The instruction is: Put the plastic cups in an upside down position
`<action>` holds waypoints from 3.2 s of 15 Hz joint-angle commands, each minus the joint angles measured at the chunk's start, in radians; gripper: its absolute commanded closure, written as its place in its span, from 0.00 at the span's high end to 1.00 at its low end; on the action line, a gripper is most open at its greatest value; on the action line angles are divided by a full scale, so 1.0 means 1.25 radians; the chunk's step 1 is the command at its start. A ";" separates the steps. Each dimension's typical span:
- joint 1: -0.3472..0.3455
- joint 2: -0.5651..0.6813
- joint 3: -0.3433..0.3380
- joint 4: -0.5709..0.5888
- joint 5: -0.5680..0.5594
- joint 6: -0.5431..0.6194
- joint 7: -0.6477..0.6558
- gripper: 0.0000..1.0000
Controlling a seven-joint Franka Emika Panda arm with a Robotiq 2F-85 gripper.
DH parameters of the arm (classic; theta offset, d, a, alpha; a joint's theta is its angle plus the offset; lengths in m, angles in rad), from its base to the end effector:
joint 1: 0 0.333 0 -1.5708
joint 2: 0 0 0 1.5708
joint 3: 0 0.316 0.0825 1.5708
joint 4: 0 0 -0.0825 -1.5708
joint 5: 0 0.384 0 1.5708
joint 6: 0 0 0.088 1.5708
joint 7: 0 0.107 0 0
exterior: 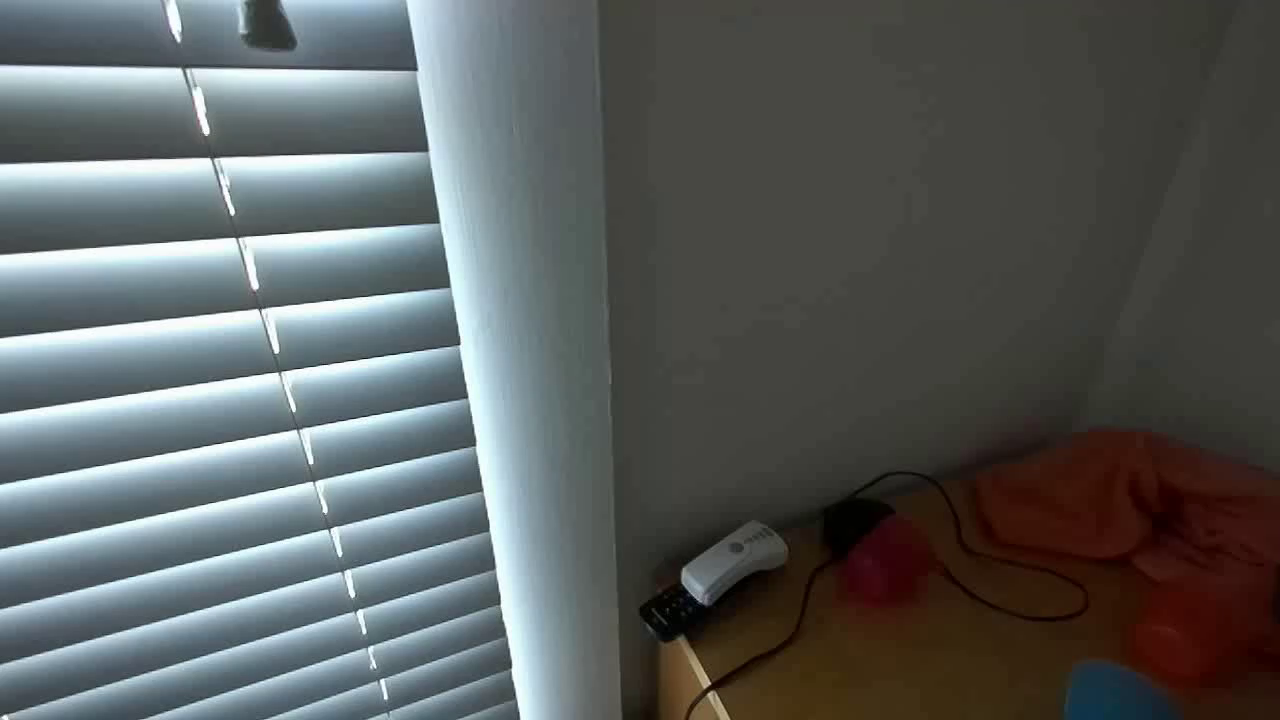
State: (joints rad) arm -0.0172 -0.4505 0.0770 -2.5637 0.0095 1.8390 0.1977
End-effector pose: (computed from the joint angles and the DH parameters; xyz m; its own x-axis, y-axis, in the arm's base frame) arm 0.3633 0.0219 0.3985 0.9522 -0.1583 -0.2614 -0.1426 -0.9867 0.0782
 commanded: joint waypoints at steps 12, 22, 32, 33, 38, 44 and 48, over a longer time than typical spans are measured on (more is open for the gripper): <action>-0.040 0.091 0.025 -0.038 -0.017 0.205 0.244 1.00; -0.063 0.302 0.020 -0.070 -0.149 0.510 0.686 1.00; -0.035 0.347 -0.021 -0.056 -0.131 0.548 0.680 1.00; -0.034 0.357 -0.024 -0.054 -0.135 0.558 0.676 1.00; -0.024 0.395 -0.038 -0.044 -0.114 0.611 0.671 1.00; -0.006 0.457 -0.048 -0.020 -0.074 0.635 0.633 1.00; 0.002 0.492 -0.066 0.003 -0.067 0.622 0.629 1.00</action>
State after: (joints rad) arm -0.0369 0.1220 0.0261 -2.5866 -0.0970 2.6173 1.0124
